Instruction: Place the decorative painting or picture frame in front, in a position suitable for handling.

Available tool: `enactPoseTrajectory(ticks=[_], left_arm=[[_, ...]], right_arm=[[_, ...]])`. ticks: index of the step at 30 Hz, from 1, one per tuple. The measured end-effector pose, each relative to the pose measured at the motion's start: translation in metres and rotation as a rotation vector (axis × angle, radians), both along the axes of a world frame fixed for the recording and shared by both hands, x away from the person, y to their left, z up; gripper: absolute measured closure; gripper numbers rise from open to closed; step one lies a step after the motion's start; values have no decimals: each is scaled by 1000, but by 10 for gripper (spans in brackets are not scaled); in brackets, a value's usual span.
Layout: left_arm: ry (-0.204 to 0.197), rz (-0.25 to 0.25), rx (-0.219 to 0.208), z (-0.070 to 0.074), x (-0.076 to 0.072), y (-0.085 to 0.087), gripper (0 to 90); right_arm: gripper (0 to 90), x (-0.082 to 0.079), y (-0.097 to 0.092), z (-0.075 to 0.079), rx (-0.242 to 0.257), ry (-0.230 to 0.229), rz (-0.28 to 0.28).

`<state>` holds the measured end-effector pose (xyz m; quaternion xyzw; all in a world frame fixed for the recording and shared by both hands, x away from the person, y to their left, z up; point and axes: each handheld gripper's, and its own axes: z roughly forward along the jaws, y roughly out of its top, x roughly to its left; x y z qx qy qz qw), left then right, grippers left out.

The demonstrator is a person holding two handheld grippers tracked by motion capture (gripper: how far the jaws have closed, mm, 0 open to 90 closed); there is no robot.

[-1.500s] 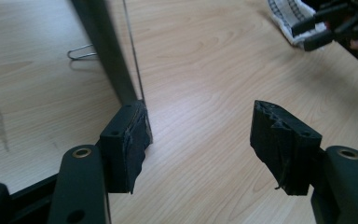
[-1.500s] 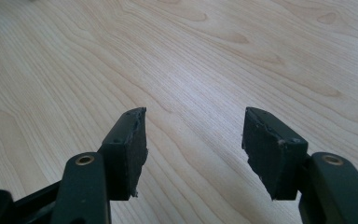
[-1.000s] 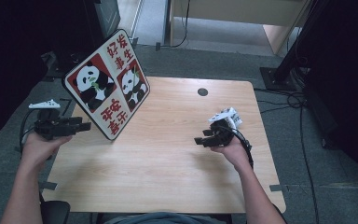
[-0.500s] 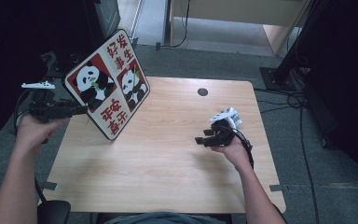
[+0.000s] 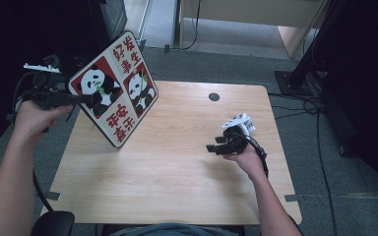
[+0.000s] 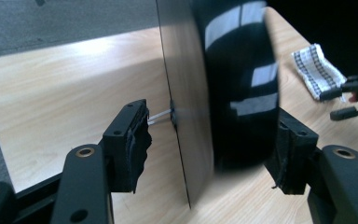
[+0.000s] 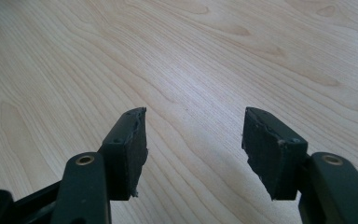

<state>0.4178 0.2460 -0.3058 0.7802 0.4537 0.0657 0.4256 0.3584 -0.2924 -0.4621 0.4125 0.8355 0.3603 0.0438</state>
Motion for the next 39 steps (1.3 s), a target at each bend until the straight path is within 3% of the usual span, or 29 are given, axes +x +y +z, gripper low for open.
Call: enactPoseTrajectory(ticks=[10,12,13,16,17,20,24,32,36,39], left_arm=[[14,-13,16,25,25,-5,391],[27,-21,-17,29,30,-5,390],[21,-27,11,33,34,-8,389],[25,-28,9,37,40,-10,391],[31,-25,37,40,46,-12,391],[38,-23,42,43,52,-13,393],[47,-20,79,47,67,-18,389],[67,-64,100,50,92,-31,453],[55,-87,112,56,103,-37,498],[86,-107,124,56,110,-43,524]], right_arm=[[412,0,1,-1,-5,5,5],[412,0,1,-2,-6,5,8],[411,-1,1,-2,-12,9,9],[412,-2,1,-2,-18,12,11],[412,-2,1,-2,-18,11,10],[412,-3,1,-2,-16,6,10],[412,-5,1,-2,-19,9,8],[412,-12,-3,-2,-27,-5,3],[412,-16,-7,-1,-24,-9,-6],[412,-17,-11,-1,-19,-15,-18]])
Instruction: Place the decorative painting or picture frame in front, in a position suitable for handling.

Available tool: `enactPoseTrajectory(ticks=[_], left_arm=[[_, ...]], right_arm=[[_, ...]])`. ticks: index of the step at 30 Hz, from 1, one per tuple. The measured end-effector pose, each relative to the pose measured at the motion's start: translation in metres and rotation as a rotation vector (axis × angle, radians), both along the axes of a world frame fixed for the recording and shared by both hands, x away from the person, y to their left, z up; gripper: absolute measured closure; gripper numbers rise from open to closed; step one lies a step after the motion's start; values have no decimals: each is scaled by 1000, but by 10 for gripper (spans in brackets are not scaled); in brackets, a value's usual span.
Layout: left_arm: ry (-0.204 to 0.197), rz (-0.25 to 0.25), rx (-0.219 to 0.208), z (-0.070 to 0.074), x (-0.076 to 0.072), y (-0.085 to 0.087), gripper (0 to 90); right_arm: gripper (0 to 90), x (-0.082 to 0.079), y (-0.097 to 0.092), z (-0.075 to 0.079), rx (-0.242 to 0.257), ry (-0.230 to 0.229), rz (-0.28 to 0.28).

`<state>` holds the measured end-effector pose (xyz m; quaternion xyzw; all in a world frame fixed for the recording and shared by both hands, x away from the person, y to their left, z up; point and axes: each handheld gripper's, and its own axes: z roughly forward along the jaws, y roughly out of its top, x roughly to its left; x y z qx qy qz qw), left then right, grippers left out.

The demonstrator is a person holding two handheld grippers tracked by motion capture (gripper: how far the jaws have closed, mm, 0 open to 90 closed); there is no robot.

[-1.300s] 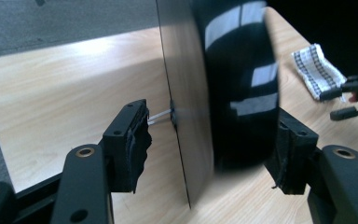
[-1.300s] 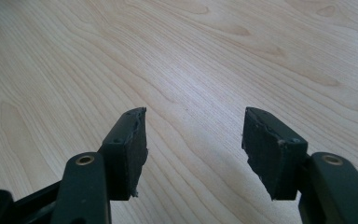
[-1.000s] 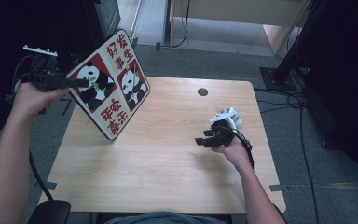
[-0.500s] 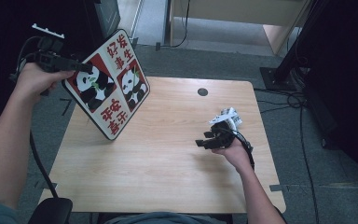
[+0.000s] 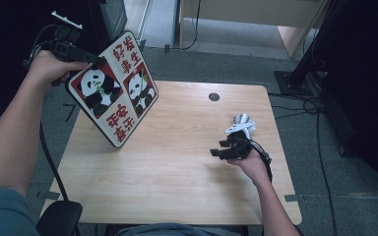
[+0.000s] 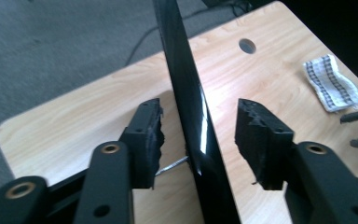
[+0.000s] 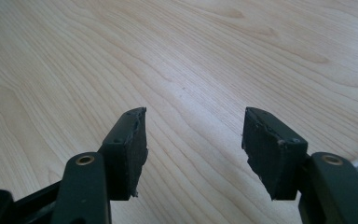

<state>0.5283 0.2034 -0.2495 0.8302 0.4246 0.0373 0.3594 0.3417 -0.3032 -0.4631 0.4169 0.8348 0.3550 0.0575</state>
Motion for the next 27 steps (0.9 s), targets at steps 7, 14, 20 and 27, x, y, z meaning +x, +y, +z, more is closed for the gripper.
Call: enactPoseTrajectory(ticks=[7,14,20,27], left_arm=[[72,-16,28,-3,11,-6,669],[100,0,133,1,11,-15,775],[164,40,102,8,6,-20,805],[127,9,99,27,-12,-36,796]], right_arm=[[412,-2,-6,1,7,1,-20],[411,0,-8,0,7,-5,-20],[411,1,-9,1,11,-6,-24],[411,1,-14,2,13,-11,-42]])
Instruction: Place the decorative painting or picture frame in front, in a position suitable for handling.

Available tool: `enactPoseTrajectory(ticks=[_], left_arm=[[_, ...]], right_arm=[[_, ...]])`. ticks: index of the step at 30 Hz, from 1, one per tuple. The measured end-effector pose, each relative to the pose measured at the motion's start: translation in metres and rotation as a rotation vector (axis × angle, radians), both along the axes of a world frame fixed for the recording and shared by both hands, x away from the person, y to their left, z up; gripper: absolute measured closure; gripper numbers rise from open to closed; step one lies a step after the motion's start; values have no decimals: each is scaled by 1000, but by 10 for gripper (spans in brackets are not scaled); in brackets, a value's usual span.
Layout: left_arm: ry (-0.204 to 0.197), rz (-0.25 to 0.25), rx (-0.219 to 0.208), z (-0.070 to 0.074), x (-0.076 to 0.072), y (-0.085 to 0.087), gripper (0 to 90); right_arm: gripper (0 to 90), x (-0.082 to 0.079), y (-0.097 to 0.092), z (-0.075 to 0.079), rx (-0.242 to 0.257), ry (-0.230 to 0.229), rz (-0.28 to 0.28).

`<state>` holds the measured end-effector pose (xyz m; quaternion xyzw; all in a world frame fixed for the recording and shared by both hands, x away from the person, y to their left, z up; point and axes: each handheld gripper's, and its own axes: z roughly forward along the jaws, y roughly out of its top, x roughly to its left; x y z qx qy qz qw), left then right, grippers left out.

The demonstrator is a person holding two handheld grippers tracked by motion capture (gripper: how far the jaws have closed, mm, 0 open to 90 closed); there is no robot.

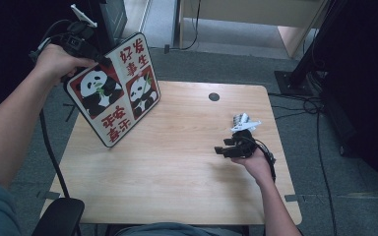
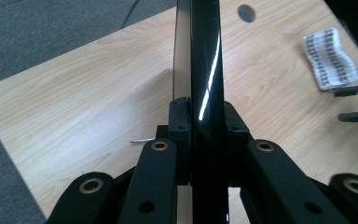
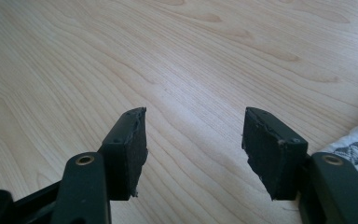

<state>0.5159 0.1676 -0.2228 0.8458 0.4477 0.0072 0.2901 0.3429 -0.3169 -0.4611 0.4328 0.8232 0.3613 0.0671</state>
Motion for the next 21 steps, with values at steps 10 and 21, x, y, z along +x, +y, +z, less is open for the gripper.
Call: enactPoseTrajectory(ticks=[10,21], left_arm=[[-2,-81,-67,6,-32,-32,795],[16,-188,-74,-3,-57,-78,796]], right_arm=[[411,-1,-1,-1,-3,2,-7],[411,-2,-5,0,-1,-7,-17]])
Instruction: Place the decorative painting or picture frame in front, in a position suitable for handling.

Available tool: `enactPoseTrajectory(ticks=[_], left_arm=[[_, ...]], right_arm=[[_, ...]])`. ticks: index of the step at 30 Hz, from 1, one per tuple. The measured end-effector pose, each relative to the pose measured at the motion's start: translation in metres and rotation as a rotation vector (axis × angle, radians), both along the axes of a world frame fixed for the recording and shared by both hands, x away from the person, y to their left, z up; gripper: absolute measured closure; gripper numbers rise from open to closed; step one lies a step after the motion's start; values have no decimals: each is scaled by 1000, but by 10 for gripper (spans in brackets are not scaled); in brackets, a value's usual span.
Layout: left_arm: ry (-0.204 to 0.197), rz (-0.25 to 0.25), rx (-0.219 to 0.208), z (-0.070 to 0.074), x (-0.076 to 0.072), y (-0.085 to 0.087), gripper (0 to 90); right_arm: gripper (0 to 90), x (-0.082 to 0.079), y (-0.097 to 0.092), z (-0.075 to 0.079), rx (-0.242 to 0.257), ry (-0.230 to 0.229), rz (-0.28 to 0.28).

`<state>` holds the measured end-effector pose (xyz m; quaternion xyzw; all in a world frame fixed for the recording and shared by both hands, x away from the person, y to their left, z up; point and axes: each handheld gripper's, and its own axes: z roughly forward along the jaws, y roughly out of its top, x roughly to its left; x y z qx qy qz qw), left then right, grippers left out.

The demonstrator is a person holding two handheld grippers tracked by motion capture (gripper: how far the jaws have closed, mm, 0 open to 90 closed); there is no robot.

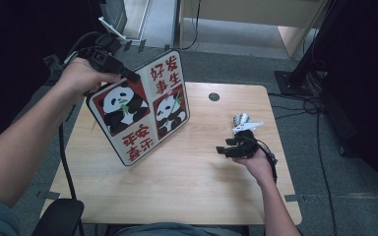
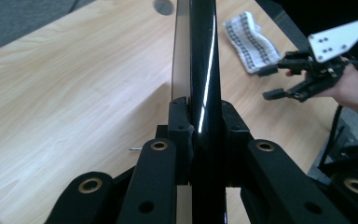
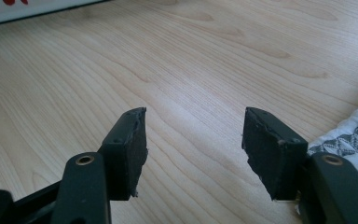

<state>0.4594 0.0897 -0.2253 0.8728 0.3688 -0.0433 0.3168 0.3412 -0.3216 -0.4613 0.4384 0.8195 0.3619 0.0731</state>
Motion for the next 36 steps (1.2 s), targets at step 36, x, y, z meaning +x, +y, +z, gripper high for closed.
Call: enactPoseTrajectory(ticks=[36], left_arm=[[25,-3,34,-19,-8,-43,587]], right_arm=[[409,0,1,-3,-20,12,10]])
